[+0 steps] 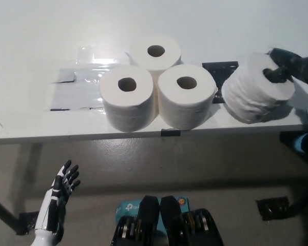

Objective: A few rolls of toilet paper are kept infront of the robot and the robot uses its right hand to lift one of the rolls and and places it on top of the other rolls to stack it.

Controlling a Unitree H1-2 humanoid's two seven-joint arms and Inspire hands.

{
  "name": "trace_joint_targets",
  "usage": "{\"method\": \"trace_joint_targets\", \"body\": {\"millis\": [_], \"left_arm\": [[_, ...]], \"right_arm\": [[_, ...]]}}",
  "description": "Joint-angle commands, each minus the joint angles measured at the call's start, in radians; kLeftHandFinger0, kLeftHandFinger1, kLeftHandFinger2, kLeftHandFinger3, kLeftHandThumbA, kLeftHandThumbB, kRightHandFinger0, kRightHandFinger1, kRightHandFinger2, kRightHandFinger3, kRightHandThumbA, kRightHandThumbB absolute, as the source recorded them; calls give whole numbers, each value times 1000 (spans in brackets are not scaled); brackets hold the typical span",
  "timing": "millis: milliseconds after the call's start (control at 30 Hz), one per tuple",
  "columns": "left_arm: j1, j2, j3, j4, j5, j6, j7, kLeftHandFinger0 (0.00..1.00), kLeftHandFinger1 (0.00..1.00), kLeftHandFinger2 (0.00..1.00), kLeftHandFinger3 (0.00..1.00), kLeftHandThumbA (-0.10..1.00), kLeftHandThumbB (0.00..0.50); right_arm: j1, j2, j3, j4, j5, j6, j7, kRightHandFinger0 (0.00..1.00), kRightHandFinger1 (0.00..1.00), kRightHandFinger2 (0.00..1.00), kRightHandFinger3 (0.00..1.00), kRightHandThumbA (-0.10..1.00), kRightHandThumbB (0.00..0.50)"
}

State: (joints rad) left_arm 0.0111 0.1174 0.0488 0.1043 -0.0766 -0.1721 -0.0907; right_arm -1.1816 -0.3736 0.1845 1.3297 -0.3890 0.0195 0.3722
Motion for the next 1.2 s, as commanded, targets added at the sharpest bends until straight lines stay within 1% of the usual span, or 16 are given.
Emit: {"method": "trace_joint_targets", "body": {"millis": [0, 67, 133, 233, 300, 333, 400, 500, 567, 633, 733, 800, 867, 967, 1033, 1167], "left_arm": [[-14, 8, 9, -32, -10, -27, -2, 1000, 1000, 1000, 1000, 1000, 234], [-13, 7, 11, -32, -12, -29, -2, 1000, 1000, 1000, 1000, 1000, 227], [-11, 5, 13, -34, -12, -29, 0, 1000, 1000, 1000, 1000, 1000, 228], [-7, 8, 17, -40, -7, -25, 4, 1000, 1000, 1000, 1000, 1000, 225], [-6, 7, 19, -40, -10, -22, 5, 1000, 1000, 1000, 1000, 1000, 220], [-7, 6, 19, -41, -9, -16, 6, 1000, 1000, 1000, 1000, 1000, 225], [-5, 4, 20, -43, -10, -12, 7, 1000, 1000, 1000, 1000, 1000, 222], [-5, 3, 23, -43, -11, -14, 10, 1000, 1000, 1000, 1000, 1000, 220], [-5, 3, 25, -42, -12, -16, 10, 1000, 1000, 1000, 1000, 1000, 217], [-5, 2, 25, -44, -12, -14, 10, 1000, 1000, 1000, 1000, 1000, 215], [-8, 3, 27, -49, -9, -7, 13, 1000, 1000, 1000, 1000, 1000, 217], [-9, 4, 27, -45, -11, -8, 10, 1000, 1000, 1000, 1000, 1000, 220], [-9, 5, 27, -42, -7, -15, 10, 1000, 1000, 1000, 1000, 1000, 219], [-8, 7, 28, -37, -8, -25, 8, 1000, 1000, 1000, 1000, 1000, 219], [-7, 9, 29, -35, -6, -26, 8, 1000, 1000, 1000, 1000, 1000, 222], [-6, 8, 30, -42, -6, -15, 10, 1000, 1000, 1000, 1000, 1000, 226]], "right_arm": [[-3, -13, -219, 26, 262, 78, 33, 0, 19, 366, 373, 728, 37], [7, -16, -301, 35, 311, 123, 36, 0, 0, 176, 317, 745, 71], [23, -20, -389, 44, 370, 142, 62, 0, 0, 130, 288, 765, 71], [43, -24, -482, 55, 419, 156, 88, 0, 0, 3, 92, 853, 96], [59, -27, -546, 63, 467, 143, 134, 0, 0, 0, 26, 890, 64], [65, -28, -588, 66, 496, 159, 137, 0, 0, 0, 3, 912, 96], [66, -29, -639, 72, 525, 185, 147, 0, 0, 0, 0, 944, 112], [61, -27, -730, 80, 585, 243, 173, 0, 0, 0, 0, 980, 99], [53, -26, -758, 83, 593, 256, 182, 0, 0, 0, 0, 995, 119], [48, -25, -780, 81, 602, 263, 189, 0, 0, 0, 0, 996, 120], [28, -26, -822, 77, 629, 295, 224, 0, 0, 0, 0, 904, 162], [22, -26, -829, 71, 633, 299, 242, 0, 0, 0, 0, 897, 163], [12, -26, -837, 63, 645, 304, 255, 0, 0, 0, 0, 895, 161], [-7, -20, -815, 39, 640, 289, 238, 0, 0, 0, 0, 1000, 111], [-21, -18, -815, 30, 655, 302, 226, 0, 0, 0, 0, 1000, 85], [-53, -20, -822, 13, 698, 342, 231, 0, 0, 0, 0, 1000, 80]]}}
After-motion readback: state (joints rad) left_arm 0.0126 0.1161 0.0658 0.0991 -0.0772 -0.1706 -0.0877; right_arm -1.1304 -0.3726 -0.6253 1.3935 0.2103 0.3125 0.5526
